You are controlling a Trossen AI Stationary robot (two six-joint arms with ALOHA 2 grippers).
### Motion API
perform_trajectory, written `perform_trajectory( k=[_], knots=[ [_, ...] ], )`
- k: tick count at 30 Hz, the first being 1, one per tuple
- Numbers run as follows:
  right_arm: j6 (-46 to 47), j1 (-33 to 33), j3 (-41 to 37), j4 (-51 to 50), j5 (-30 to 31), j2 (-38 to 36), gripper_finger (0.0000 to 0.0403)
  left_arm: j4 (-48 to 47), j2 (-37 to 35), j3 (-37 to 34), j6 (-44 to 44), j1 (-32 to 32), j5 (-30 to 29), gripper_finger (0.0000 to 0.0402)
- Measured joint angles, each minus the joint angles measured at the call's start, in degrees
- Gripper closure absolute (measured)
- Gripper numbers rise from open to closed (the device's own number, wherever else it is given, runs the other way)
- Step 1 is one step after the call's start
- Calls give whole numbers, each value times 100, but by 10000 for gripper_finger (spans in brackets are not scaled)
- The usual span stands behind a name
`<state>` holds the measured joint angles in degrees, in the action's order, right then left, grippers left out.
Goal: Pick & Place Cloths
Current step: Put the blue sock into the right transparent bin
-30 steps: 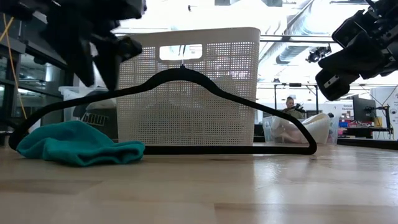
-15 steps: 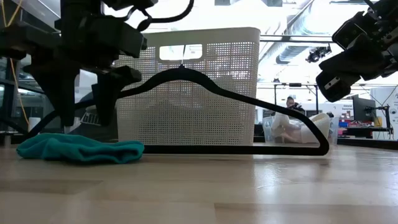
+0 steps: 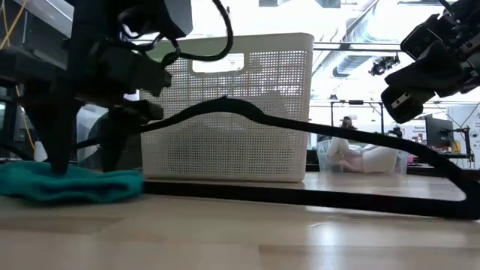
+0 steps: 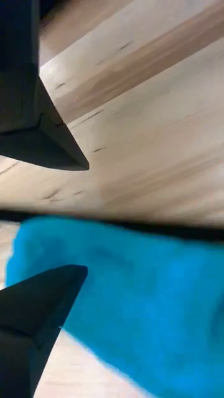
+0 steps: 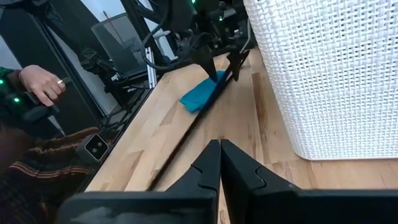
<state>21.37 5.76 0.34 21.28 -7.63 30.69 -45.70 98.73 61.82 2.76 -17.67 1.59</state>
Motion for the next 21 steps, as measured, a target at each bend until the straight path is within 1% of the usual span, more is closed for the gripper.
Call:
perform_trajectory(
  k=[5,16,21],
  knots=[
    [0,-2,0,-4,2,-1,400,-48,17,-7,-2,-2,35,185],
    [0,-1,0,-4,0,-1,400,-133,21,-7,-1,2,-20,312],
    [0,-2,-2,-7,0,-1,400,-215,21,-7,-2,2,61,367]
  ],
)
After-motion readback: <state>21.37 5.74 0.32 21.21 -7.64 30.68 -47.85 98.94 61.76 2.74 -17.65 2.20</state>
